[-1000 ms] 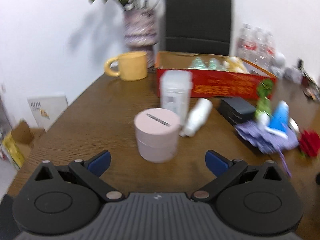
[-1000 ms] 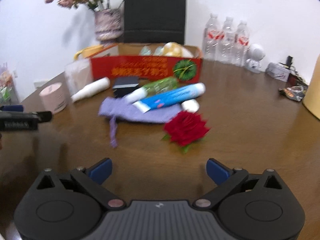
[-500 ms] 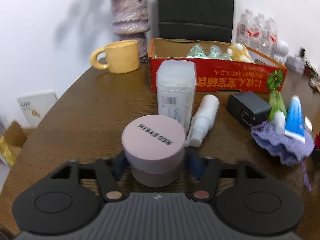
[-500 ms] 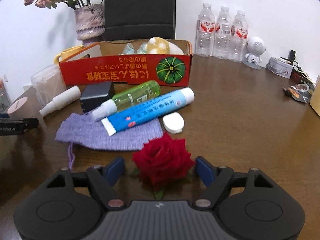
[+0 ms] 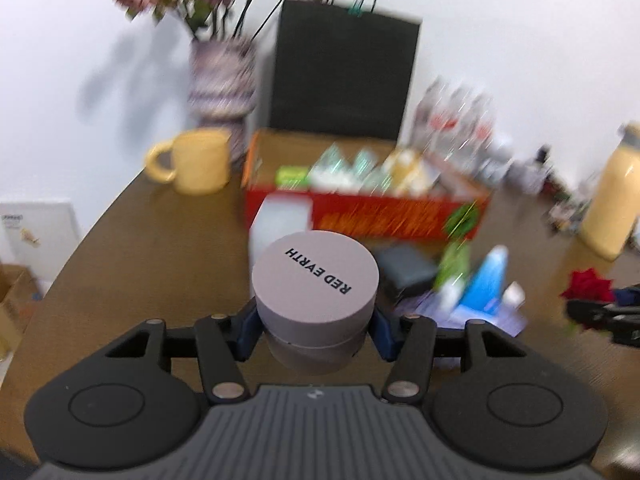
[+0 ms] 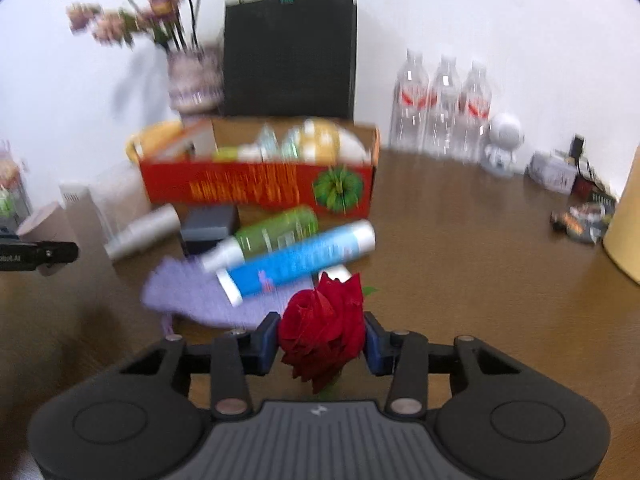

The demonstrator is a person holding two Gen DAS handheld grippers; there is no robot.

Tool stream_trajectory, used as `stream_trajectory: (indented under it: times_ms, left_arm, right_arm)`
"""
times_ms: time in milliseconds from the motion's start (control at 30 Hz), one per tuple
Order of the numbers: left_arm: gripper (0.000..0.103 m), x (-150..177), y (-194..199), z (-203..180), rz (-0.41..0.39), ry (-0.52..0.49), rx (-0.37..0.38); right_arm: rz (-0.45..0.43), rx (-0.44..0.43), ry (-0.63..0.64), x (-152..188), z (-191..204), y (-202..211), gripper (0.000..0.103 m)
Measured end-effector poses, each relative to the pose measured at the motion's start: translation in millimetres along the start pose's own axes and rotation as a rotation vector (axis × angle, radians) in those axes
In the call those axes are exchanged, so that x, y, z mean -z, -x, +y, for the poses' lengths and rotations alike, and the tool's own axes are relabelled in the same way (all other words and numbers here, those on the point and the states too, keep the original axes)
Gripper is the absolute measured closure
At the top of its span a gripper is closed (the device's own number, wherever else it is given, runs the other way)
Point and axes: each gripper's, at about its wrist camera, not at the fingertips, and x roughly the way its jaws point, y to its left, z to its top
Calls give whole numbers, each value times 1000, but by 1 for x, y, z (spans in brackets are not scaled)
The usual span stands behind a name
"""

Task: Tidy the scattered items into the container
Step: 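Grasp the pink RED EARTH jar with the left tool while the right tool grasps the red rose, then carry the jar and rose into the cardboard box and open both tools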

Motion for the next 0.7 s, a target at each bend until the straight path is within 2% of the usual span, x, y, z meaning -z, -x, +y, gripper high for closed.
stream_trajectory:
  times_ms: [100, 233, 267, 400, 467, 600, 700]
  left_arm:
    - [47, -42, -1, -3, -51, -35, 46]
    - [47, -105, -42, -11, -84, -121, 7]
    - [47, -118, -59, -14, -70, -137, -1]
    - [47, -150, -142, -8, 39, -139, -24]
    - [47, -154, -179, 2, 115, -91, -19]
    - [47, -155, -231, 20, 232, -27, -40]
    - [46, -149, -252, 29, 305, -15, -48]
  right_arm:
    - [-66, -57, 29, -31, -2, 10, 62]
    - [-135, -97, 92, -83, 5, -4, 61]
    - [-141, -114, 91, -97, 6, -13, 61]
    - [-64, -179, 7, -146, -3, -83, 61]
    - [-8, -202, -40, -165, -5, -123, 61]
    - [110, -222, -103, -188, 0, -198, 61]
    - [197, -266, -126, -192, 5, -240, 59]
